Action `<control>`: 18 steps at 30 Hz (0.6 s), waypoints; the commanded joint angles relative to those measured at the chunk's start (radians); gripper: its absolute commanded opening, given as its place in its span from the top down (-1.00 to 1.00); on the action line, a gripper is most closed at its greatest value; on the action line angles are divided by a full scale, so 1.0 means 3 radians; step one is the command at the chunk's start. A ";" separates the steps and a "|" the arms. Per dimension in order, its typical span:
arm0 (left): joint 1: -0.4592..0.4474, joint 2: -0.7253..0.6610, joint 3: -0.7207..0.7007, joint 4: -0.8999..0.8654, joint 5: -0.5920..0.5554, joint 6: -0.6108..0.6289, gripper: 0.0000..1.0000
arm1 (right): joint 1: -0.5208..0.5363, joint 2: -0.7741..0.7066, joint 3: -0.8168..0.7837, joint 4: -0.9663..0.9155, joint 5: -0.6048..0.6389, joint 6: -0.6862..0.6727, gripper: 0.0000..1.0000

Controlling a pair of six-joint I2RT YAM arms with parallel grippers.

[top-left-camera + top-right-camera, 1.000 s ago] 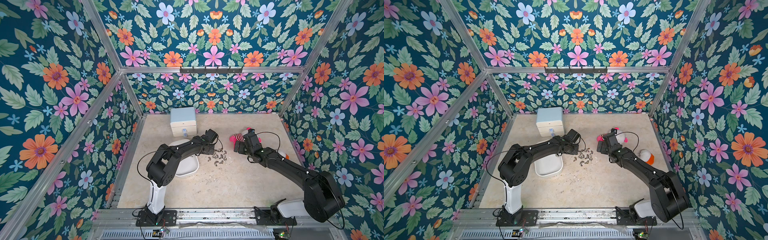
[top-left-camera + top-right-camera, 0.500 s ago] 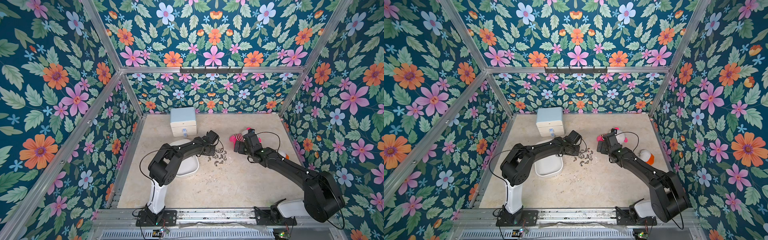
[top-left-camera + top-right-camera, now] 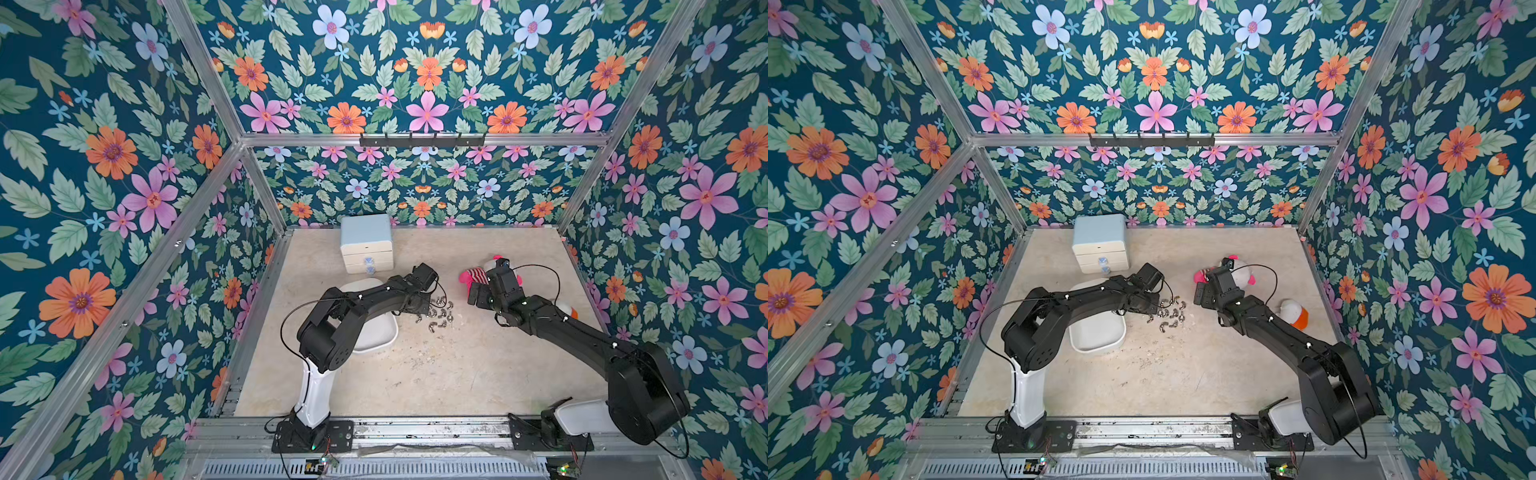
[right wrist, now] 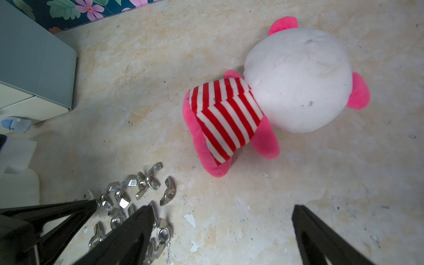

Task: Take out the wing nut from the storage box
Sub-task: Place the wing nut at the center of the board.

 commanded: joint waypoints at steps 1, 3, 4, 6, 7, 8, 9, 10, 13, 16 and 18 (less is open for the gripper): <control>-0.0001 0.0008 -0.0006 -0.0070 -0.0028 -0.0040 0.63 | 0.0002 -0.0016 -0.0003 0.0023 0.0008 0.0035 -0.99; 0.0003 0.0008 0.0003 -0.0094 -0.0068 -0.0058 0.41 | 0.0003 -0.0021 -0.0001 0.0023 0.0014 0.0035 -0.99; 0.0002 0.0004 0.0010 -0.0105 -0.0080 -0.0058 0.33 | 0.0003 -0.0021 -0.0003 0.0019 0.0013 0.0033 -0.99; 0.0002 -0.0011 0.0015 -0.0113 -0.0107 -0.0060 0.23 | 0.0000 -0.0024 -0.0001 0.0018 0.0013 0.0035 -0.99; 0.0001 -0.0021 0.0019 -0.0112 -0.0120 -0.0063 0.19 | 0.0002 -0.0026 -0.0004 0.0018 0.0014 0.0035 -0.99; -0.0001 -0.0039 0.0024 -0.0118 -0.0141 -0.0060 0.16 | 0.0002 -0.0031 -0.0004 0.0018 0.0011 0.0035 -0.99; 0.0001 -0.0050 0.0030 -0.0118 -0.0156 -0.0068 0.14 | 0.0000 -0.0031 -0.0009 0.0018 0.0012 0.0035 -0.99; 0.0003 -0.0070 0.0034 -0.0118 -0.0175 -0.0073 0.12 | 0.0002 -0.0033 -0.0009 0.0018 0.0012 0.0035 -0.99; -0.0001 -0.0161 0.0069 -0.0138 -0.0240 -0.0067 0.10 | 0.0002 -0.0041 -0.0006 0.0013 0.0013 0.0035 -0.99; -0.0001 -0.0286 0.0129 -0.0185 -0.0322 -0.0053 0.07 | 0.0001 -0.0046 -0.0002 0.0012 0.0012 0.0031 -0.99; 0.0001 -0.0369 0.0176 -0.0246 -0.0390 -0.0043 0.04 | 0.0002 -0.0041 0.0005 0.0008 0.0012 0.0029 -0.99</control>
